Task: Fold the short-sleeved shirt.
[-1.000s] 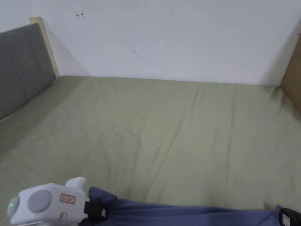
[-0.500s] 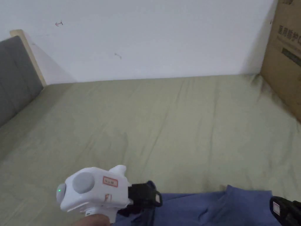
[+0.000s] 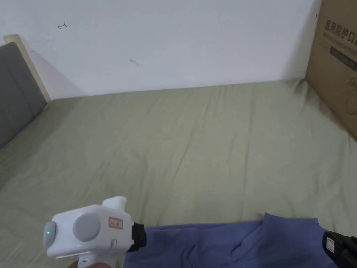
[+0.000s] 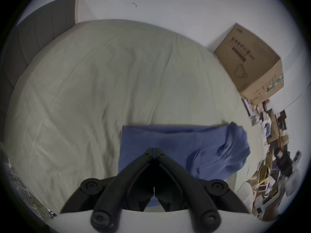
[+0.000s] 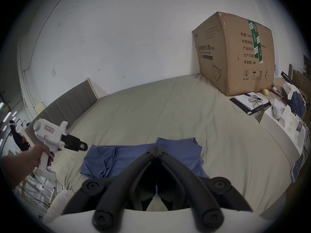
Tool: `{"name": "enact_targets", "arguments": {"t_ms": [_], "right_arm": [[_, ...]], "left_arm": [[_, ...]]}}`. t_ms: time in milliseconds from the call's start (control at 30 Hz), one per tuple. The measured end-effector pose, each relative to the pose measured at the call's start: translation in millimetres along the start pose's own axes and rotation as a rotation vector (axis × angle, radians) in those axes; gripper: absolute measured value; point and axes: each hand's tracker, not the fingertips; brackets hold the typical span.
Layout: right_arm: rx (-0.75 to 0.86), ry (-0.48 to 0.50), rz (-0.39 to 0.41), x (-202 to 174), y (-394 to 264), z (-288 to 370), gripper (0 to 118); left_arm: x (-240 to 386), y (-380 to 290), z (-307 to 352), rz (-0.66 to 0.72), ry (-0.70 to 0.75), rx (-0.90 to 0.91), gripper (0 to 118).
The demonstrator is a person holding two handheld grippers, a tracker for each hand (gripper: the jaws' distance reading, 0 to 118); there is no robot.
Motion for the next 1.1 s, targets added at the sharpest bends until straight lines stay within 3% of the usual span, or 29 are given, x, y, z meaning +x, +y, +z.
{"name": "enact_targets", "arguments": {"t_ms": [100,200,300,367,467,500,667,767,800,833,867,900,933,1000,1100], "right_arm": [[-0.006,0.01,0.002,-3.6,-1.4,-0.7,0],[-0.025,0.017,-0.034,-3.3,0.9,-1.5,0],[-0.028,0.014,-0.042,-1.8,4.6,-3.4,0],[-0.029,0.009,-0.042,0.0,5.9,-6.1,0],[-0.042,0.021,-0.062,0.6,9.4,-10.4,0],[-0.043,0.024,-0.065,0.2,10.1,-11.5,0],[-0.047,0.028,-0.052,-3.4,12.8,-17.2,0],[-0.06,0.028,-0.047,-4.5,12.9,-19.4,0],[-0.068,0.027,-0.042,-5.9,12.8,-20.6,0],[-0.076,0.024,-0.034,-7.7,12.5,-21.9,0],[-0.084,0.022,-0.028,-9.4,12.1,-23.3,0],[-0.096,0.02,-0.026,-11.6,12.3,-25.1,0],[-0.113,0.021,-0.041,-13.6,13.4,-26.9,0],[-0.121,0.039,-0.09,-17.6,14.9,-28.1,0],[-0.142,0.045,-0.097,-26.2,19.9,-32.1,0]], "left_arm": [[22.4,-15.7,-32.2,-0.016,-0.087,-0.089,0],[57.0,-29.3,-66.5,-0.105,-0.092,-0.162,0],[91.8,-32.1,-70.6,-0.144,-0.064,-0.122,0],[103.5,-26.4,-62.5,-0.101,-0.228,-0.125,0],[109.4,-22.8,-54.9,0.054,-0.661,-0.235,0],[107.5,-19.0,-50.6,0.075,-0.73,-0.247,0],[56.3,5.7,-4.6,-0.003,-0.624,-0.031,0],[-18.6,17.8,4.0,0.068,-0.507,0.009,0],[-48.4,18.7,3.6,0.115,-0.503,-0.005,11],[-76.4,17.1,2.1,0.171,-0.556,-0.04,34],[-99.0,13.8,-1.1,0.221,-0.6,-0.072,66],[-115.0,8.3,-3.6,0.262,-0.626,-0.096,107],[-130.2,2.3,-8.1,0.288,-0.649,-0.106,118],[-156.2,-7.1,-18.8,0.343,-0.714,-0.079,118],[-173.4,-20.1,-48.0,0.44,-0.819,-0.098,118]]}}
